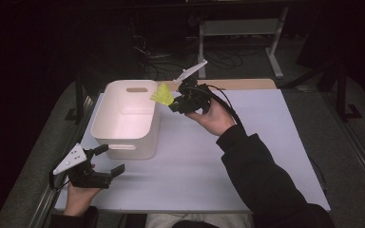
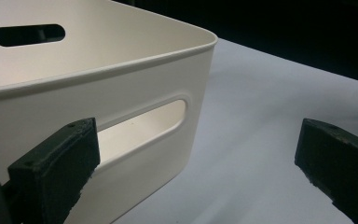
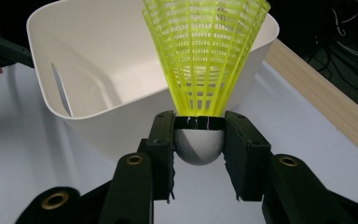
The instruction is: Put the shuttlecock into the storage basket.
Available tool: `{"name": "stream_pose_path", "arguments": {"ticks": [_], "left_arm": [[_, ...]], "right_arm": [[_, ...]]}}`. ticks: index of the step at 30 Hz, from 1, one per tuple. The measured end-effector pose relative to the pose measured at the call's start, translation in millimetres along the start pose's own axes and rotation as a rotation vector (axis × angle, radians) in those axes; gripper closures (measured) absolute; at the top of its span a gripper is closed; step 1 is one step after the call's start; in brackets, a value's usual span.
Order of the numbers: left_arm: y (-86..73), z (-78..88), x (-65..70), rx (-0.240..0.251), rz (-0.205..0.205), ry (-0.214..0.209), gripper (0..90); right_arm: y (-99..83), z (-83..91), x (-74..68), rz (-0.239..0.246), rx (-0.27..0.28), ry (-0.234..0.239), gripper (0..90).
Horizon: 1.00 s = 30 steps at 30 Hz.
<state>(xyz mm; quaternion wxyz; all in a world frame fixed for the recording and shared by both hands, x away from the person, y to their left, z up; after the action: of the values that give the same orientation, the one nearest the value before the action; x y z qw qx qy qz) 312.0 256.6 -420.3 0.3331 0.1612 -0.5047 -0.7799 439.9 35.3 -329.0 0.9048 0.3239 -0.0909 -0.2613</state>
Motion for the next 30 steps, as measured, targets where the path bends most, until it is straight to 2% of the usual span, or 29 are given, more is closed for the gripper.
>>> {"name": "stream_pose_path", "arguments": {"ticks": [22,30], "left_arm": [[0.0,0.3,0.1,0.000,0.001,-0.001,0.0],[0.1,0.3,0.0,0.001,0.000,0.001,0.0]], "right_arm": [[21.1,-2.9,-14.8,0.047,-0.008,0.023,63.4],[25.7,-7.8,-20.7,0.066,-0.028,0.026,63.4]]}}
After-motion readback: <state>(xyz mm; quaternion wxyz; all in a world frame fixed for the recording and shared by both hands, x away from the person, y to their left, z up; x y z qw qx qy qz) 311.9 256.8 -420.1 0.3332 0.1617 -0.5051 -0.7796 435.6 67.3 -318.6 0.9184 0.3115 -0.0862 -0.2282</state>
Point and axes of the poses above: each handheld gripper's, and its own axes: z roughly backward along the jaws, y roughly out of its top, x roughly to its right, the point moved 9 cm from there along -z, roughly forward along the jaws, and after that the axes turned 9 degrees about -x, right-handed, at the moved point
